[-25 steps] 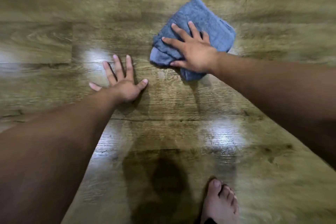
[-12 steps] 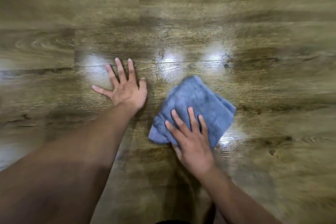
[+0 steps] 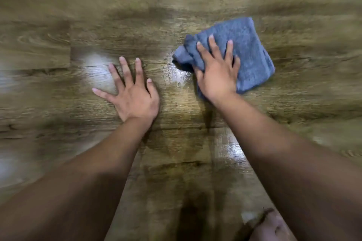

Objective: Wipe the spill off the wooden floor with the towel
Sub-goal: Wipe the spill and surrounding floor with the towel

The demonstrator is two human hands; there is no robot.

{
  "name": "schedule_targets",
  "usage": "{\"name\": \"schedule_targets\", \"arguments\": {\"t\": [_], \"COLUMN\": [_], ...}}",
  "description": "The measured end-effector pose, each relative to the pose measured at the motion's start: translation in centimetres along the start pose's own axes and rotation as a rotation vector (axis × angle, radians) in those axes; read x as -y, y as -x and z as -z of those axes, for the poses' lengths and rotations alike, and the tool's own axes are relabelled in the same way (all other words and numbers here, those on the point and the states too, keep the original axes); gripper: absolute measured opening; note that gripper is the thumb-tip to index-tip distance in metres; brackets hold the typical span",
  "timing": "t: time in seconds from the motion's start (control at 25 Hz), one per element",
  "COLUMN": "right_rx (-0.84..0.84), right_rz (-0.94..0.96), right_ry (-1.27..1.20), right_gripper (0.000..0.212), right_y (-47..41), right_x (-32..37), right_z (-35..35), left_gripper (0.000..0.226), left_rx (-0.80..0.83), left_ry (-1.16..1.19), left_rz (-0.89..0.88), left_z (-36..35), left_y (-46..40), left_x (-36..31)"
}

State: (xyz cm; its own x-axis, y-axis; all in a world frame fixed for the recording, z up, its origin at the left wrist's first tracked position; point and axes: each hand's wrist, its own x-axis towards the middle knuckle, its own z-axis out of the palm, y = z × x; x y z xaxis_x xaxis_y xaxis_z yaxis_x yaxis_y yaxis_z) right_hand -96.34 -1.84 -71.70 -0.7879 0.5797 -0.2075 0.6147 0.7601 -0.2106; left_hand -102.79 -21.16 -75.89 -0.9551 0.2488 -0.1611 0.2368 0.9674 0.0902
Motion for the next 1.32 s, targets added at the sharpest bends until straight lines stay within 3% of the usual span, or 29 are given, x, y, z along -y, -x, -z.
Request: {"name": "schedule_targets", "arguments": {"t": [0.08, 0.16, 0.28, 0.44, 0.52, 0.68, 0.84, 1.0, 1.08, 1.2, 1.32], "right_rx": [0.022, -0.002, -0.041, -0.012, 0.0, 0.027, -0.087, -0.022, -0.045, -0.028, -0.03], "right_rz": [-0.039, 0.038, 0.256, 0.293, 0.289, 0.343, 0.085, -0.034, 0.051, 0.326, 0.399], "right_ry": [-0.035, -0.013, 0.014, 0.075, 0.073, 0.132, 0.048, 0.002, 0.001, 0.013, 0.072], "right_gripper": [0.058, 0.058, 0.061, 0.065, 0.065, 0.067, 0.06, 0.057, 0.059, 0.064, 0.065], "right_y": [-3.5, -2.1, 6.0, 17.7, 19.2, 15.1, 2.9, -6.5, -4.1, 4.8, 14.5], "right_x": [0.6, 0.8, 0.1, -0.9, -1.3, -1.4, 0.9, 4.5, 5.3, 4.6, 2.5], "right_z": [0.7, 0.5, -0.7, -3.2, -3.4, -2.4, -1.2, 0.3, -0.1, -1.6, -4.0], "left_gripper": [0.066, 0.066, 0.066, 0.065, 0.063, 0.056, 0.054, 0.056, 0.057, 0.061, 0.065], "left_rx": [-0.009, -0.009, -0.013, 0.04, 0.042, -0.1, -0.144, -0.143, -0.126, -0.125, -0.132], "left_ry": [-0.01, -0.011, -0.023, -0.017, 0.02, 0.056, 0.088, 0.073, 0.08, 0.088, 0.086], "left_rz": [0.002, 0.0, -0.007, -0.02, -0.069, -0.309, -0.335, -0.339, -0.33, -0.334, -0.346], "left_z": [0.0, 0.2, 0.1, 0.6, 1.7, 2.0, 1.5, 2.1, 2.2, 2.2, 2.0], "left_y": [0.1, -0.1, -0.1, -0.4, -1.9, -3.2, -3.6, -3.6, -3.4, -3.6, -3.6], "left_x": [-0.2, -0.3, -0.1, -0.4, 1.1, 5.9, 5.8, 5.7, 5.5, 5.8, 5.9]}}
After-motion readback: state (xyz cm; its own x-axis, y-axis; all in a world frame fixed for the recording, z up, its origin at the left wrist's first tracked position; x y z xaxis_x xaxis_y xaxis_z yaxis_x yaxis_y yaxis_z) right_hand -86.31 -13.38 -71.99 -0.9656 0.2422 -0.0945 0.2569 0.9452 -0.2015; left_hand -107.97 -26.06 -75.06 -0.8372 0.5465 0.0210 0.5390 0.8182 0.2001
